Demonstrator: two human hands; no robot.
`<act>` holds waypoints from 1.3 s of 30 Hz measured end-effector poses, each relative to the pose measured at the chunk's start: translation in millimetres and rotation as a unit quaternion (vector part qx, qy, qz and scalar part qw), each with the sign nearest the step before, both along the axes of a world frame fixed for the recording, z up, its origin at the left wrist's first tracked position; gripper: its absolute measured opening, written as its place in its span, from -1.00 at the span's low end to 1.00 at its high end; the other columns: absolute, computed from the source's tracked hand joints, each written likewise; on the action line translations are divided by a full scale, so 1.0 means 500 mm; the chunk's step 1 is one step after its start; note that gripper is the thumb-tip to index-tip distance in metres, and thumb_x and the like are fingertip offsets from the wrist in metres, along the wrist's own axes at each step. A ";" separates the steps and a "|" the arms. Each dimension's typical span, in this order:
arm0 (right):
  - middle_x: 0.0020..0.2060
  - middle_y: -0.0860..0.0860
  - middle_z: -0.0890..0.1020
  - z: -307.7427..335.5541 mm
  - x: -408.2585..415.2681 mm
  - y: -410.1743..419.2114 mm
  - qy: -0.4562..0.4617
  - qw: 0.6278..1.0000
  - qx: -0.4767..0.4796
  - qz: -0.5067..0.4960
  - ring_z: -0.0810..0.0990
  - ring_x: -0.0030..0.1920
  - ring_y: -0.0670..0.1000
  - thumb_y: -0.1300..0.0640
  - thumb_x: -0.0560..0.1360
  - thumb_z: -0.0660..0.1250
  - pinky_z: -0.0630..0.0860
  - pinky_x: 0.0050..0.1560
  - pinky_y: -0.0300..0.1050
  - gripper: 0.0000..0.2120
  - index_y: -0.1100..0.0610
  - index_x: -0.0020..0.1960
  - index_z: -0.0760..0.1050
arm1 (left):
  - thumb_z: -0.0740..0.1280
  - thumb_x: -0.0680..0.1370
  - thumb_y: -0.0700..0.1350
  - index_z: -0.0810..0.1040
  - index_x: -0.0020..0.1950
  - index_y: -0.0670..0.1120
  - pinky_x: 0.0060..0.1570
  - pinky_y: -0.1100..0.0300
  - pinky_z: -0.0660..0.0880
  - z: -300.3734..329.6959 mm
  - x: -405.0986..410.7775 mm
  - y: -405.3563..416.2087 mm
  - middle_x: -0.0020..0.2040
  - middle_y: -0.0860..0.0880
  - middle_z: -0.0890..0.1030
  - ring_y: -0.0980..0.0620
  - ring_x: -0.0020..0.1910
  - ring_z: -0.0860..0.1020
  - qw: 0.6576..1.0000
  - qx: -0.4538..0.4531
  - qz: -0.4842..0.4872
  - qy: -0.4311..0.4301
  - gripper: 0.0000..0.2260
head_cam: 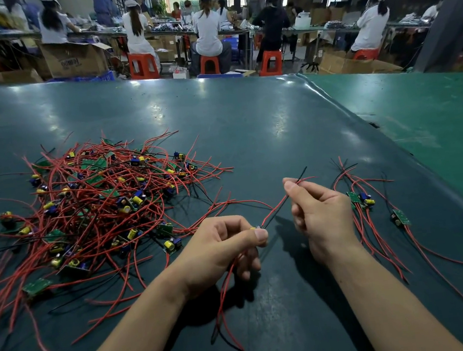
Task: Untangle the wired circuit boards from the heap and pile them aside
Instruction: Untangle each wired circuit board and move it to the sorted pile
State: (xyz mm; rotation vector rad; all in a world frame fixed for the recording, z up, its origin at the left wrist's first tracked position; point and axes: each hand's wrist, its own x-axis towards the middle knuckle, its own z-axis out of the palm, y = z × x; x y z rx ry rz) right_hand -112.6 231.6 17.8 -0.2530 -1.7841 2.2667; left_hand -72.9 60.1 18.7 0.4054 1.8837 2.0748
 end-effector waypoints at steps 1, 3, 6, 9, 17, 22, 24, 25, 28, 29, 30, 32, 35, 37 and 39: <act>-0.59 -0.05 0.41 0.000 0.000 0.000 0.017 1.000 0.014 -0.012 0.31 -0.60 -0.13 0.25 0.50 0.42 0.22 -0.59 -0.35 -0.91 0.12 -0.16 0.67 | 0.44 0.44 -0.07 0.50 -0.10 -0.33 -0.51 0.26 0.43 -0.001 -0.001 0.000 -0.45 -0.14 0.55 0.02 -0.53 0.47 1.000 0.004 -0.002 0.000 -0.68; -0.58 -0.05 0.46 0.003 0.000 -0.001 0.034 0.999 0.027 -0.030 0.35 -0.57 -0.13 0.24 0.47 0.46 0.24 -0.58 -0.34 -0.86 0.09 -0.24 0.69 | 0.46 0.47 -0.11 0.50 -0.13 -0.32 -0.52 0.27 0.43 -0.003 -0.002 -0.001 -0.45 -0.15 0.53 0.03 -0.53 0.49 1.000 0.010 -0.004 -0.005 -0.72; -0.59 -0.05 0.45 0.010 0.000 0.004 0.027 0.999 -0.007 -0.027 0.35 -0.59 -0.12 0.22 0.43 0.50 0.21 -0.60 -0.33 -0.77 0.05 -0.39 0.67 | 0.44 0.43 -0.09 0.56 -0.22 -0.20 -0.53 0.26 0.41 -0.006 -0.004 -0.005 -0.43 -0.18 0.55 -0.01 -0.53 0.46 1.000 0.010 -0.013 -0.009 -0.82; -0.57 -0.02 0.43 0.013 0.000 0.010 0.016 0.997 -0.077 0.003 0.28 -0.63 -0.12 0.20 0.44 0.49 0.16 -0.63 -0.35 -0.80 0.11 -0.35 0.61 | 0.48 0.36 -0.03 0.59 -0.31 -0.08 -0.54 0.25 0.40 -0.006 -0.003 -0.007 -0.35 -0.26 0.53 -0.01 -0.52 0.47 0.999 0.024 -0.032 -0.010 -0.84; -0.53 -0.13 0.50 0.003 0.005 0.006 0.132 0.983 0.087 -0.091 0.37 -0.53 -0.16 0.29 0.50 0.42 0.33 -0.49 -0.35 -0.82 0.02 -0.11 0.67 | 0.46 0.36 -0.02 0.59 -0.35 -0.06 -0.53 0.30 0.36 -0.003 -0.003 -0.013 -0.23 -0.36 0.46 0.02 -0.53 0.49 0.997 0.037 -0.069 0.004 -0.85; -0.54 -0.13 0.52 0.006 0.008 0.010 0.133 0.981 0.101 -0.098 0.39 -0.54 -0.15 0.21 0.51 0.43 0.35 -0.51 -0.32 -0.86 -0.02 -0.07 0.66 | 0.45 0.35 0.02 0.66 -0.26 -0.10 -0.48 0.32 0.33 -0.007 -0.003 -0.009 -0.43 -0.12 0.49 0.08 -0.50 0.44 0.998 0.044 -0.047 -0.002 -0.81; -0.51 -0.05 0.54 0.011 0.005 0.010 0.089 0.995 0.018 -0.045 0.36 -0.59 -0.11 0.05 0.53 0.39 0.27 -0.59 -0.29 -0.91 0.02 0.01 0.60 | 0.46 0.34 0.03 0.69 -0.20 -0.14 -0.47 0.32 0.25 -0.007 -0.004 -0.005 -0.48 -0.01 0.34 0.11 -0.50 0.29 0.998 0.063 -0.013 -0.006 -0.77; -0.50 -0.02 0.55 0.012 0.004 0.009 0.063 0.998 -0.016 -0.018 0.35 -0.61 -0.09 -0.04 0.55 0.35 0.24 -0.60 -0.30 -0.84 0.03 0.04 0.55 | 0.47 0.33 0.02 0.70 -0.17 -0.15 -0.47 0.30 0.21 -0.006 -0.005 -0.004 -0.46 -0.02 0.24 0.11 -0.50 0.23 0.997 0.081 0.012 -0.015 -0.75; -0.51 0.00 0.53 0.011 0.007 0.003 0.013 0.999 -0.012 0.040 0.34 -0.62 -0.09 -0.04 0.59 0.28 0.21 -0.60 -0.33 -0.80 0.10 -0.02 0.51 | 0.48 0.38 -0.06 0.70 -0.09 -0.14 -0.45 0.27 0.16 -0.002 -0.011 -0.006 -0.43 0.00 0.21 0.13 -0.52 0.21 0.985 0.144 0.078 -0.050 -0.81; -0.52 -0.01 0.53 0.009 0.011 -0.001 0.008 0.998 0.023 0.065 0.34 -0.61 -0.10 0.03 0.58 0.32 0.22 -0.60 -0.33 -0.85 0.12 -0.06 0.55 | 0.47 0.41 -0.09 0.70 -0.07 -0.14 -0.48 0.30 0.19 0.001 -0.013 -0.007 -0.45 0.03 0.28 0.15 -0.55 0.23 0.979 0.172 0.091 -0.054 -0.84; -0.52 -0.02 0.53 0.008 0.017 -0.007 0.009 0.993 0.062 0.097 0.36 -0.58 -0.11 0.12 0.55 0.36 0.26 -0.59 -0.32 -0.90 0.13 -0.10 0.59 | 0.43 0.43 -0.10 0.69 -0.05 -0.14 -0.52 0.34 0.22 0.003 -0.015 -0.009 -0.45 0.05 0.35 0.17 -0.57 0.24 0.972 0.207 0.100 -0.055 -0.84; -0.47 -0.04 0.58 0.004 0.030 -0.021 0.030 0.975 0.118 0.184 0.44 -0.51 -0.14 0.27 0.51 0.40 0.38 -0.51 -0.33 -0.92 0.12 -0.11 0.63 | 0.34 0.45 -0.11 0.66 0.00 -0.14 -0.56 0.34 0.30 0.006 -0.017 -0.013 -0.39 0.03 0.48 0.18 -0.59 0.27 0.958 0.261 0.104 -0.060 -0.80; -0.42 -0.01 0.60 0.002 0.049 -0.045 0.046 0.954 0.116 0.272 0.40 -0.56 -0.14 0.24 0.46 0.45 0.31 -0.57 -0.34 -0.82 0.01 0.00 0.67 | 0.36 0.41 -0.15 0.60 0.05 -0.08 -0.51 0.30 0.40 0.007 -0.016 -0.013 -0.26 -0.04 0.62 0.15 -0.54 0.36 0.954 0.274 0.104 -0.066 -0.78; -0.40 -0.02 0.60 0.006 0.055 -0.051 0.060 0.954 0.053 0.289 0.34 -0.56 -0.10 0.13 0.40 0.46 0.27 -0.59 -0.33 -0.76 -0.03 0.05 0.68 | 0.39 0.37 -0.19 0.64 0.02 -0.05 -0.45 0.28 0.45 0.006 -0.015 -0.010 -0.25 -0.05 0.60 0.13 -0.48 0.42 0.958 0.258 0.108 -0.063 -0.77; -0.37 0.01 0.61 0.012 0.055 -0.049 0.062 0.959 -0.013 0.277 0.36 -0.57 -0.08 0.09 0.36 0.44 0.29 -0.58 -0.32 -0.77 0.02 0.02 0.70 | 0.43 0.35 -0.22 0.66 0.04 -0.03 -0.36 0.25 0.48 0.004 -0.014 -0.009 -0.22 -0.05 0.54 0.11 -0.40 0.44 0.968 0.224 0.101 -0.059 -0.72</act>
